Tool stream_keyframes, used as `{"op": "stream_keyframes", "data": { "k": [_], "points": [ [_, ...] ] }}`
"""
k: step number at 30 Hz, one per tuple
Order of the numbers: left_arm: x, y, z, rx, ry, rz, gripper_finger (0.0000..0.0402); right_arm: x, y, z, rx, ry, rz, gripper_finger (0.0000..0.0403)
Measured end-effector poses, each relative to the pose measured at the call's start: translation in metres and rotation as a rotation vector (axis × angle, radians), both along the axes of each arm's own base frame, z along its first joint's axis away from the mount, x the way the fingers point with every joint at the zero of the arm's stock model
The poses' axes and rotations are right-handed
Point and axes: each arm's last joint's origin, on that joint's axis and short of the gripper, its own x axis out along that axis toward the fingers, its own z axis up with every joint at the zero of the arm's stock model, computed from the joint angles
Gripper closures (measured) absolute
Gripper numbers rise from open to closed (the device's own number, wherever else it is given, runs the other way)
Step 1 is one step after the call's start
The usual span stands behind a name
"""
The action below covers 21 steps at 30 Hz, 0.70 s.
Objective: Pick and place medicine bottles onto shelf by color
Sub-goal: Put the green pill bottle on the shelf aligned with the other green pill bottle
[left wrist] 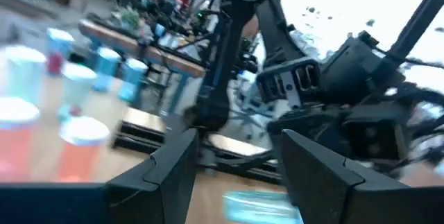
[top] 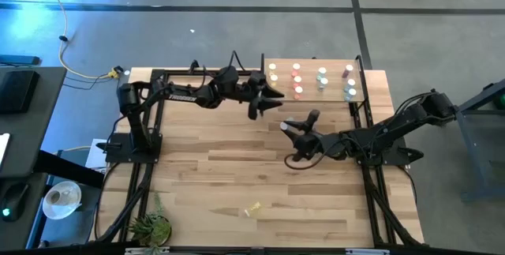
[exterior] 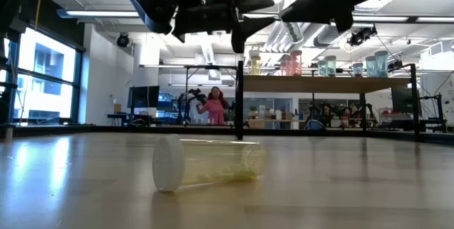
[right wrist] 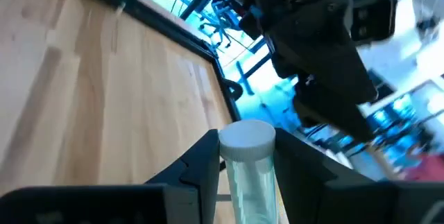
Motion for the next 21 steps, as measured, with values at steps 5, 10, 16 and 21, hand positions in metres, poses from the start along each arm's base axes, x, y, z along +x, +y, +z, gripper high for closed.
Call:
{"op": "stream_keyframes", "data": {
  "k": [5,10,16,21],
  "points": [
    [-0.004,0.009,0.0,0.187,-0.014,0.028,0.0206,0.0,-0.001,0.0,0.145,-0.091,-0.051,0.0295],
    [-0.008,0.015,0.0,0.281,-0.023,0.006,0.0206,-0.001,-0.001,0.0,0.239,-0.153,-0.084,0.0295],
    [-0.008,0.014,-0.002,0.346,-0.018,0.005,0.0206,-0.002,-0.004,0.006,0.223,-0.228,-0.201,0.0295],
    [-0.008,0.014,-0.005,0.37,0.004,-0.001,0.0206,-0.013,-0.009,0.022,0.225,-0.298,-0.252,0.0295]
  ]
}}
